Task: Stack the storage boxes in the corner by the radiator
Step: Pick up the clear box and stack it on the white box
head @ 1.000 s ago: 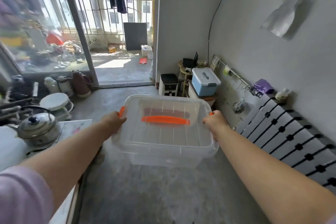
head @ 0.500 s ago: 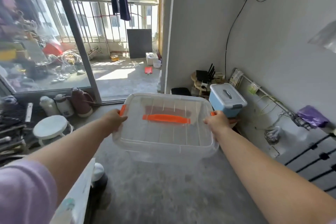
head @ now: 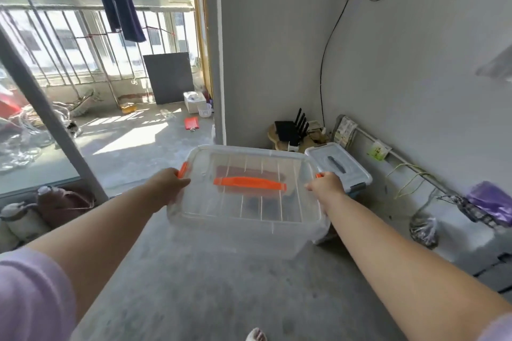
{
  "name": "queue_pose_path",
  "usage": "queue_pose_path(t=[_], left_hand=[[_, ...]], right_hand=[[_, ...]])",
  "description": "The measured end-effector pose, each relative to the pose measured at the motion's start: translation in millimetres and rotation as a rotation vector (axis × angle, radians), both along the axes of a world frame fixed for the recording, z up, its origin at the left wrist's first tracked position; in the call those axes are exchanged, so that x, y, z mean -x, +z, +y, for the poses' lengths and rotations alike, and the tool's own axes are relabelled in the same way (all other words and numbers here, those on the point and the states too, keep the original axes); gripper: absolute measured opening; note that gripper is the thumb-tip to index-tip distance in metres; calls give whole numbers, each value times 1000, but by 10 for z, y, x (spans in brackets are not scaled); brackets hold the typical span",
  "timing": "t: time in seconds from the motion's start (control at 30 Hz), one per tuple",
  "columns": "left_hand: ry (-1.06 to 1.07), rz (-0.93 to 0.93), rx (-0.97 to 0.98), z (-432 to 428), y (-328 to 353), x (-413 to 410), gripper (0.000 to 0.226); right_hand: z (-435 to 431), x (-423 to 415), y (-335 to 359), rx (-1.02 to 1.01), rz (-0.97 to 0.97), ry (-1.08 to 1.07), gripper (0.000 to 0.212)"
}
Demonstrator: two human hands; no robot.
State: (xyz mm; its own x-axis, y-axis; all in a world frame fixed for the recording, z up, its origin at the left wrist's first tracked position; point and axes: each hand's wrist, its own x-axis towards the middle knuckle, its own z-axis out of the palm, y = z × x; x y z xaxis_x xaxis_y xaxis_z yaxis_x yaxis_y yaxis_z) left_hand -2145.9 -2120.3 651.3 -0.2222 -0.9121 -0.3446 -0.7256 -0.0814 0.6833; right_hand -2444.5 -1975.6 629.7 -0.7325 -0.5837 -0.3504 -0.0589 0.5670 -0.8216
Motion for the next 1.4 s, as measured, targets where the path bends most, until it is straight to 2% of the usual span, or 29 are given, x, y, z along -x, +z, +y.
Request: queue_pose_path(t=[0.3,0.5,0.7,0.83,1.07,1.2,1.27,1.4], left_hand=[[-35,19,96,-1708,193,1322,33],[-96,32,24,-2572,6,2047,33],[-309,62,-25,-3529,-214,2936,33],[-506,38,6,-4140,-190,3658,35],[-748,-53,8,-4323,-372,4823,38],[-837,-123,11,-4176,-488,5509,36],[-825,-109,-34,-4111,-523,5815,35],[-902,-134,2,-4063,-639,6371,33]], right_hand=[[-1616,1372,261,67,96,-47,52],[-2224,1931,41,0,63,-137,53],[-2663,2473,-170,-26,63,-336,59],[-2818,2787,-196,-27,52,-501,53],[-2587,3176,-323,-49,-3,-749,44],[-2373,3564,-386,-53,-20,-844,60],[-2291,3767,-415,-36,-44,-854,61],[-2181,4086,-544,-61,-115,-883,55]])
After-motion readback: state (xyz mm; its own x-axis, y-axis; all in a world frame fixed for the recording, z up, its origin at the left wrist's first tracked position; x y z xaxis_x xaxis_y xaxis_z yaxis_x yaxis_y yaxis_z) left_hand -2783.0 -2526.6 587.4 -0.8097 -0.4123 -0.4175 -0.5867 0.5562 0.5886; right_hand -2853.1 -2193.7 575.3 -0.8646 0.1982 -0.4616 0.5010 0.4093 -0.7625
